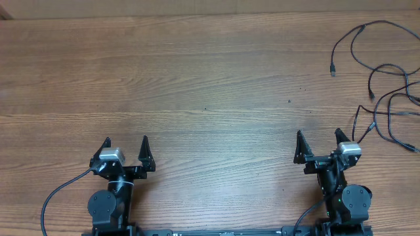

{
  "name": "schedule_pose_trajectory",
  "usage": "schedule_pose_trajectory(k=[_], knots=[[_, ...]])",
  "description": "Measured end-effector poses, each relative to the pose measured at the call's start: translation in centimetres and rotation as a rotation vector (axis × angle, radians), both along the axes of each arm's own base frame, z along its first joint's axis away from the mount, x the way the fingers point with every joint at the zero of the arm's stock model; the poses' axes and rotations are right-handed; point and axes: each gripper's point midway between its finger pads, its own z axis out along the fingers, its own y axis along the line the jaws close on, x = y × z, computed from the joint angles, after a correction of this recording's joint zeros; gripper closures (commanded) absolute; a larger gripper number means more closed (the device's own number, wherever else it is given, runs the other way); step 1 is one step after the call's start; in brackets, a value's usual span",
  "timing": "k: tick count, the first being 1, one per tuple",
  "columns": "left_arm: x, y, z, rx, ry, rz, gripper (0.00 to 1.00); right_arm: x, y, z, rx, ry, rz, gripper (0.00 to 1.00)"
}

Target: Untangle cables

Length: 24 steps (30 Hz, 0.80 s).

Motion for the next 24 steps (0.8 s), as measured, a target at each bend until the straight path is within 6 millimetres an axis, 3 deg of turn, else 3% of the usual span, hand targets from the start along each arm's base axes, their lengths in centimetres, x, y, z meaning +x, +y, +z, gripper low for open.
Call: schedule_pose_trajectory(k=[11, 24], knots=[[0.0, 0.0, 0.01, 0.0, 0.0, 0.0, 0.0, -0.07, 0.67, 0.02, -0.084, -0.01, 0.042, 0.0], [0.0, -0.01, 0.0, 0.0, 0.0, 0.0, 0.0, -0.08, 0.71, 0.16, -0.044, -0.012, 0.043, 0.0]])
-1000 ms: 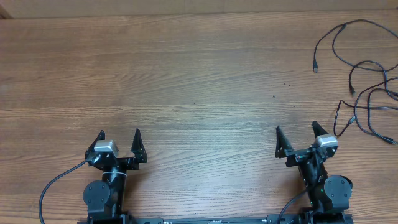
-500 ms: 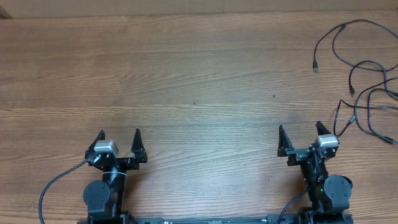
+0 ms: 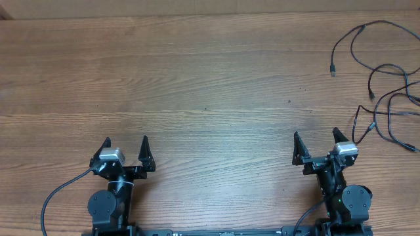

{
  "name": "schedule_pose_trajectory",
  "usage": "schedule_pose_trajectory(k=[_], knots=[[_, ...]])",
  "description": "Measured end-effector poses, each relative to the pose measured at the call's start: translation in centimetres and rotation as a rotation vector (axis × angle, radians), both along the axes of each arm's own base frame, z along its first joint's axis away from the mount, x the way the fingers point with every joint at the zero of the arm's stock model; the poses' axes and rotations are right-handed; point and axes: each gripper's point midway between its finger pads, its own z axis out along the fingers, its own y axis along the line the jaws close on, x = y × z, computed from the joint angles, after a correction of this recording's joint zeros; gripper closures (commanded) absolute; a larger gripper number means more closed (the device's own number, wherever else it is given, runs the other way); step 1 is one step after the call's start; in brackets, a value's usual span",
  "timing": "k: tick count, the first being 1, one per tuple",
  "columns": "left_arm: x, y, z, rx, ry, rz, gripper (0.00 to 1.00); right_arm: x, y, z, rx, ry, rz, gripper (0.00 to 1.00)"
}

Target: Untangle cables

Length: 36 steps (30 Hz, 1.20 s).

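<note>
Thin black cables (image 3: 384, 72) lie looped over one another at the far right of the wooden table (image 3: 197, 78), running off the right edge. One loose plug end (image 3: 333, 71) points toward the middle; another end (image 3: 371, 96) lies lower. My right gripper (image 3: 317, 145) stands open near the front edge, its right finger close to a cable strand (image 3: 359, 124), nothing between the fingers. My left gripper (image 3: 126, 149) stands open at the front left, far from the cables.
Each arm's base sits at the table's front edge, the left one (image 3: 108, 203) with its own black supply cable (image 3: 56, 196) curling to the left. Bare wood stretches across the middle and left of the table.
My right gripper has shifted very slightly to the left and forward. The left arm and the cables lie as before.
</note>
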Motion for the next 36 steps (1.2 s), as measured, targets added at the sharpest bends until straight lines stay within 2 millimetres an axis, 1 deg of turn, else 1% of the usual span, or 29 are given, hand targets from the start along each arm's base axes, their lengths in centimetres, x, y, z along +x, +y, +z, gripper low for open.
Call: schedule_pose_trajectory(k=[20, 24, 26, 36], knots=[[0.0, 0.0, 0.0, 0.0, 0.0, 0.0, 0.0, 0.0, -0.5, 0.0, 0.002, 0.0, -0.021, 0.0], [0.0, 0.0, 0.0, 0.0, 0.0, 0.0, 0.0, 0.1, -1.7, 0.0, 0.003, 0.0, -0.067, 0.0], [0.0, 0.0, 0.0, 0.0, 0.0, 0.0, 0.0, 0.1, -1.9, 0.0, 0.003, 0.0, -0.075, 0.0], [0.0, 0.0, 0.0, 0.0, 0.0, 0.0, 0.0, 0.1, -1.8, 0.0, 0.003, 0.0, -0.073, 0.0]])
